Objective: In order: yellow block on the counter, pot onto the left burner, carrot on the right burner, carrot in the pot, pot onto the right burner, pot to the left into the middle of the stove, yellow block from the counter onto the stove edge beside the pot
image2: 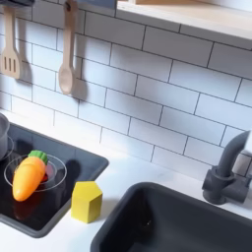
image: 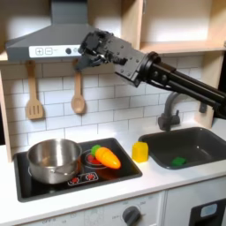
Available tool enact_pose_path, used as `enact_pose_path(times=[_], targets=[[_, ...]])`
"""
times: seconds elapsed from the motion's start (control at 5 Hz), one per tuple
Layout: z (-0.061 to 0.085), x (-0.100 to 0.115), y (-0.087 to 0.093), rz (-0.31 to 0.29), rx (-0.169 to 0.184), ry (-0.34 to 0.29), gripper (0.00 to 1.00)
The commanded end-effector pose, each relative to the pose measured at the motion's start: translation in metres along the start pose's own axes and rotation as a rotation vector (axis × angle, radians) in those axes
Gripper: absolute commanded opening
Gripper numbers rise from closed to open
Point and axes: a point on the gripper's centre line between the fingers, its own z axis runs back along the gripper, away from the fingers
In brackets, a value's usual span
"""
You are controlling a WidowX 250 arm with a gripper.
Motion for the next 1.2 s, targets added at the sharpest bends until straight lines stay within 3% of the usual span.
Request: enact_pose_path(times=[0.0, 0.2, 0.8, 1.0], targets=[[0.008, 0.005, 0.002, -0.008, -0.020, -0.052, 0.00], [0.007, 0.009, 0.002, -0.026, -0.037, -0.140, 0.00], [0.000, 0.015, 0.011, -0.014, 0.010, -0.138, 0.00], [-0.009, 0.019, 0.015, -0.007, 0.025, -0.134, 0.00]])
